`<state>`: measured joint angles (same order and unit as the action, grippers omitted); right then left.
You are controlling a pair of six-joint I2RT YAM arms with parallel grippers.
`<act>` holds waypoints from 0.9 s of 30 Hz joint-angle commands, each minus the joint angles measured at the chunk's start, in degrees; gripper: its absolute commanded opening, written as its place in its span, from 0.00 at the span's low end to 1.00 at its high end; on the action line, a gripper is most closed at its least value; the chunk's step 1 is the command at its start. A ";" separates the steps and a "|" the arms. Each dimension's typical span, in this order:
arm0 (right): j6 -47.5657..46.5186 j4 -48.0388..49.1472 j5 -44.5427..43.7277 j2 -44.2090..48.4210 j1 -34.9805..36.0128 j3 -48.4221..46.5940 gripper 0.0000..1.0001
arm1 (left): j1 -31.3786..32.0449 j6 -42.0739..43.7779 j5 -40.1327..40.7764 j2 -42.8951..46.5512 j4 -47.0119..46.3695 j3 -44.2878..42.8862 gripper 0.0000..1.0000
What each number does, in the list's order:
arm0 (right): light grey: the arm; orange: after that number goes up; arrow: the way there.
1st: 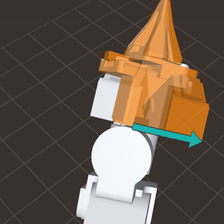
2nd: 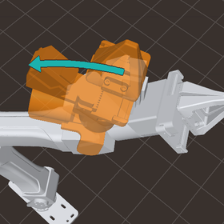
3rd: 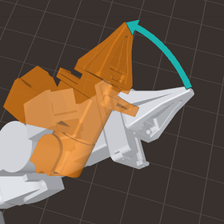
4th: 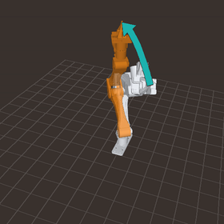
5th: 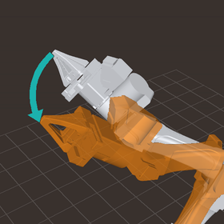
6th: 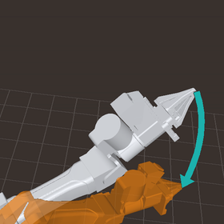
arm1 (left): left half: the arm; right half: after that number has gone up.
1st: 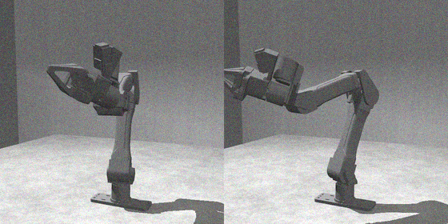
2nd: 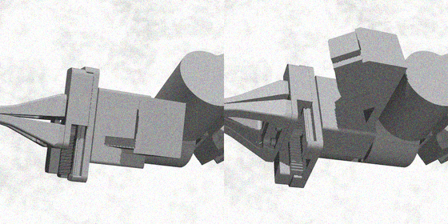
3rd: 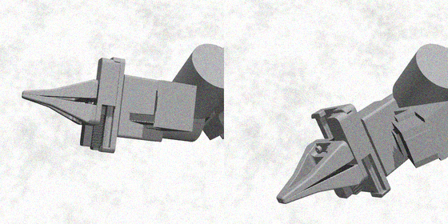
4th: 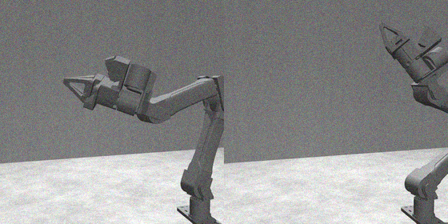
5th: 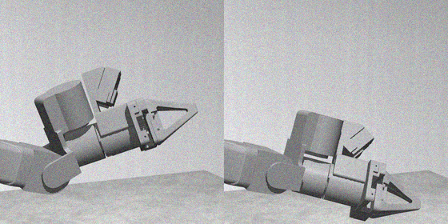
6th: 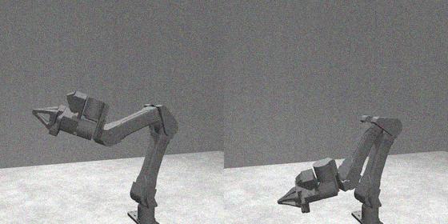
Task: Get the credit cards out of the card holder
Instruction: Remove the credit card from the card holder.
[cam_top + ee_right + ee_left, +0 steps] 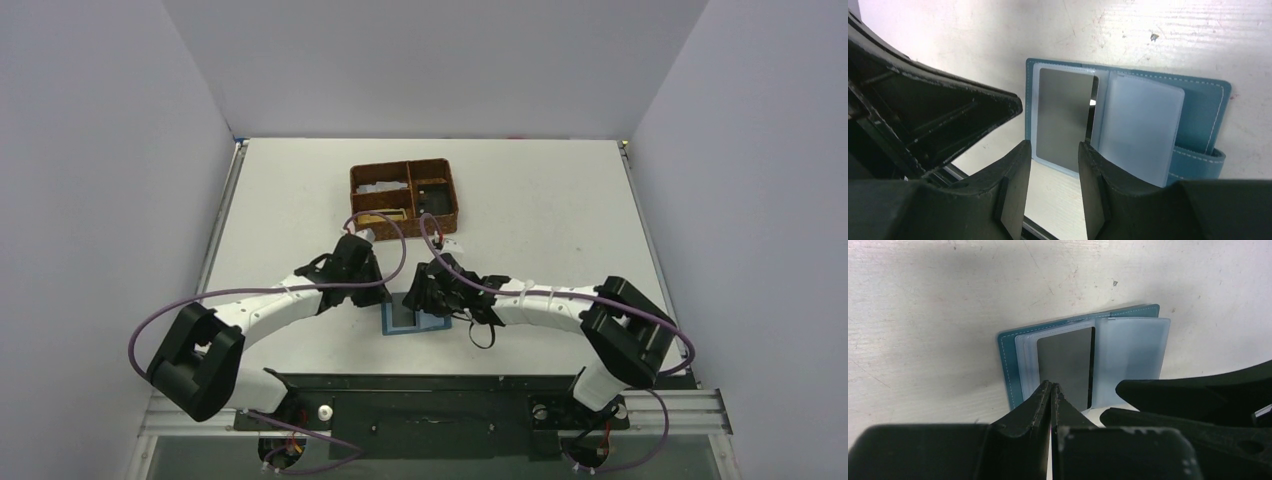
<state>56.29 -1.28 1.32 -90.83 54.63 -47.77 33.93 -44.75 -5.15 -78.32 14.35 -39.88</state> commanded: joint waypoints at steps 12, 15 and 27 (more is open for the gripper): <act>1.60 9.12 2.79 -4.00 -2.42 2.88 0.35 | 1.10 0.60 -1.64 -0.66 -2.72 1.58 0.00; 1.83 9.83 3.06 -4.60 -2.51 3.30 0.35 | 1.57 0.43 -1.44 -1.79 -3.07 1.73 0.00; 2.57 11.85 3.61 -5.81 -3.12 4.63 0.32 | 3.12 -0.60 -0.34 -4.36 -4.08 1.83 0.00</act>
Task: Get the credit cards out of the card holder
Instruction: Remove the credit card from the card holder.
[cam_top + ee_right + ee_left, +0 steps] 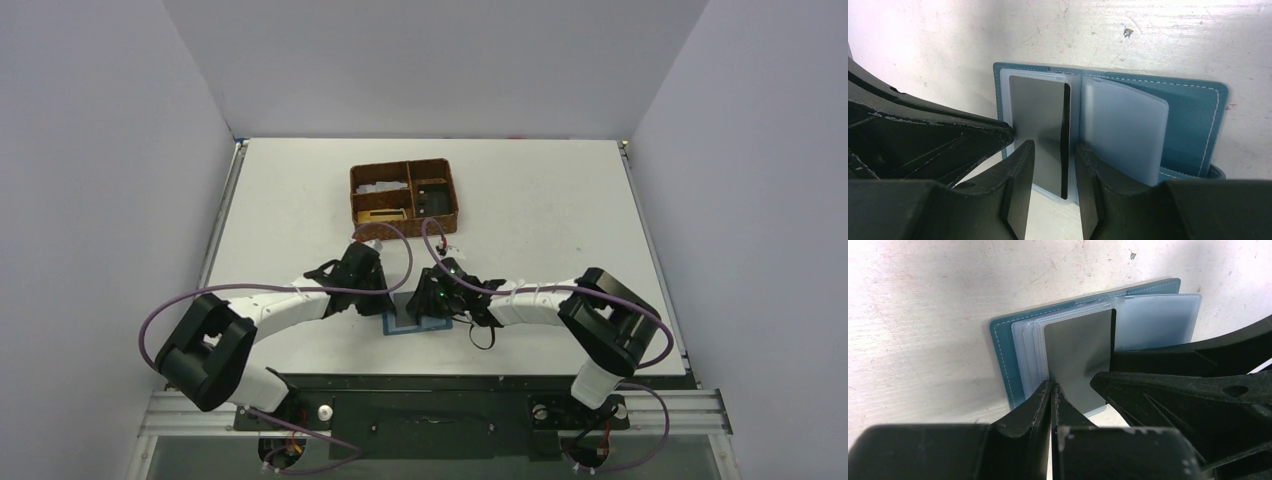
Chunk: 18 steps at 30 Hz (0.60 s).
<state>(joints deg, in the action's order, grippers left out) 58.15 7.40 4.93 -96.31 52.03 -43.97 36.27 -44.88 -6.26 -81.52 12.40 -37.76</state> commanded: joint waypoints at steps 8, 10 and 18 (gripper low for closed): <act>1.43 5.58 1.26 -0.50 -0.81 1.72 0.29 | 1.57 -1.23 1.95 -2.60 -2.04 -0.80 0.00; 1.74 6.72 1.86 -0.05 -1.23 2.46 0.29 | 1.60 -1.39 2.86 -2.60 -1.28 -0.86 0.00; 2.54 11.14 4.30 2.18 -3.64 6.52 0.29 | 1.56 -1.85 4.70 -3.52 0.64 -0.80 0.00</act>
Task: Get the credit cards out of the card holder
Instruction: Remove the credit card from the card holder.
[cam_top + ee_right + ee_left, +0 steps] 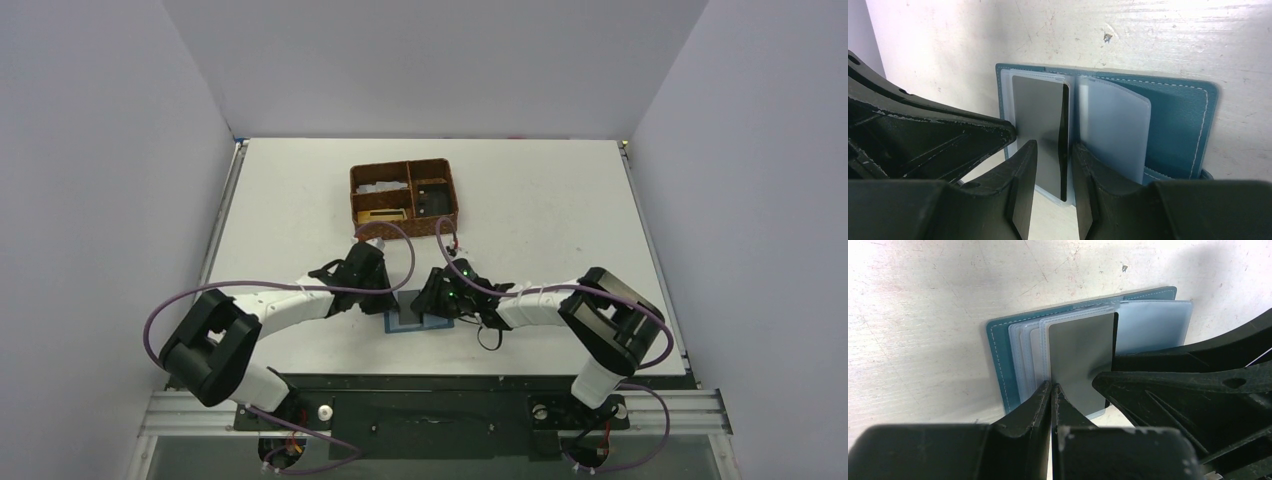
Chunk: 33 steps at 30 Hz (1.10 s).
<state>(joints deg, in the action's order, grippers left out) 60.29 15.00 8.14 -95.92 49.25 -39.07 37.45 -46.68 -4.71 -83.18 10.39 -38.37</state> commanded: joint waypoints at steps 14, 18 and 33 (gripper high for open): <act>3.51 10.52 3.88 3.28 -3.19 6.16 0.27 | 0.34 -0.08 3.57 -2.15 3.60 -0.84 0.00; 3.67 10.60 3.73 3.54 -3.29 6.35 0.25 | 0.34 -0.04 3.60 -2.08 3.59 -0.99 0.00; 5.23 13.67 4.83 1.86 -3.29 6.28 0.10 | 0.43 -0.27 3.40 -2.34 2.81 -0.88 0.00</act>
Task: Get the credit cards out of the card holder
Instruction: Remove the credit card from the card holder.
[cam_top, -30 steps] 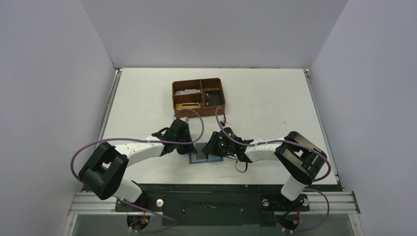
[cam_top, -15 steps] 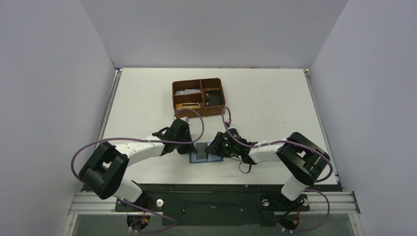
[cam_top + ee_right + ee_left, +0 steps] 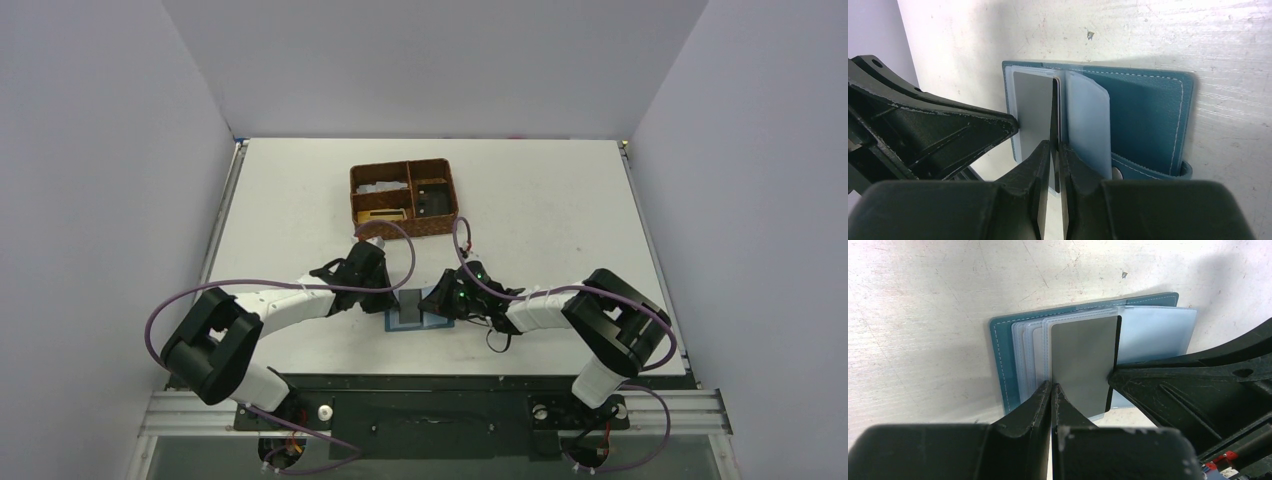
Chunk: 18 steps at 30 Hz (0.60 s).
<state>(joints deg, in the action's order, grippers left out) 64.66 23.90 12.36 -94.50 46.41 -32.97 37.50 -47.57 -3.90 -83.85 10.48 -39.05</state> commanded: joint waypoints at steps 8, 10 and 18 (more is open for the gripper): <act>1.71 6.23 1.38 -0.86 -0.19 -0.32 0.09 | 0.45 0.45 2.30 -1.84 2.41 0.14 0.00; 1.89 6.65 1.53 -1.32 0.08 -0.46 0.09 | 0.47 0.42 2.28 -1.78 2.33 0.23 0.00; 2.48 7.85 1.65 -2.65 0.68 -0.58 0.09 | 0.43 0.36 2.28 -1.62 2.13 0.56 0.00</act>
<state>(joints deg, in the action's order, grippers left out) 66.24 26.63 12.86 -96.44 46.15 -32.97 37.56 -47.62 -3.20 -83.92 10.28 -39.05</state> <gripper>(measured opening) 0.094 0.003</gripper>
